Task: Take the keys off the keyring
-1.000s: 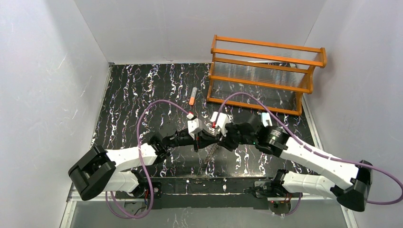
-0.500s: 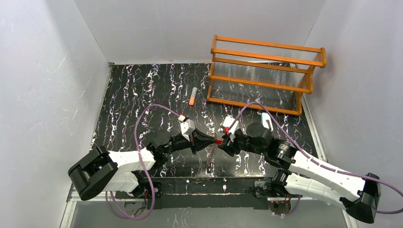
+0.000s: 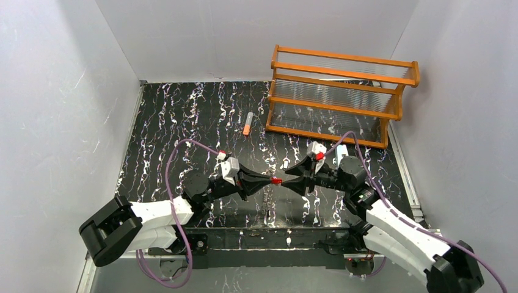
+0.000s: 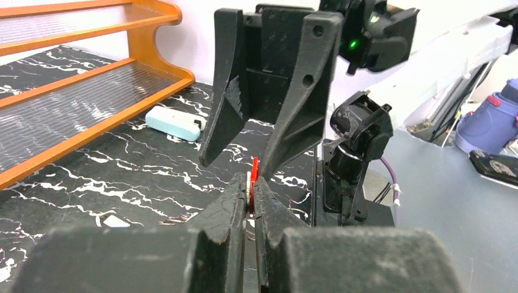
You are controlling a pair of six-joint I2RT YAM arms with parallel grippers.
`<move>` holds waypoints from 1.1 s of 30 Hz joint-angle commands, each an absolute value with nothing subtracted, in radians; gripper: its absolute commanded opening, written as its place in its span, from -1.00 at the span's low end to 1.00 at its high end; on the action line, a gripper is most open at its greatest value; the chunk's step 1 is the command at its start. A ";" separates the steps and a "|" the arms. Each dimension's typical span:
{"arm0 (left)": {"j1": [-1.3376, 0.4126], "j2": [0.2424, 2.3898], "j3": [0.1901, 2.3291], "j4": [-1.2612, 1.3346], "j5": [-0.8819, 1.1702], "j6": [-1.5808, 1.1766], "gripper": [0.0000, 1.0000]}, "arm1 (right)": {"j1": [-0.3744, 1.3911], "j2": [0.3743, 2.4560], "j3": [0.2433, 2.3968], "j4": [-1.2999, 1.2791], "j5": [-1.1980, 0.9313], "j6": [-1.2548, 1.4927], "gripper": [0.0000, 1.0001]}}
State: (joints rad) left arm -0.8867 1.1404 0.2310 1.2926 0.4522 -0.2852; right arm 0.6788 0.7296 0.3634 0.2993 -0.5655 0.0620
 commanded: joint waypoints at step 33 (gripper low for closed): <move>-0.891 1.192 0.265 1.584 0.446 -0.440 -1.00 | 0.605 1.131 0.317 1.306 -0.935 0.629 -0.45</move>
State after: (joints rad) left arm -0.8867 1.1992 0.2256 1.4803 0.4305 -0.4309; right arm 0.5972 1.1194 0.2707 1.2339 -0.9127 0.6254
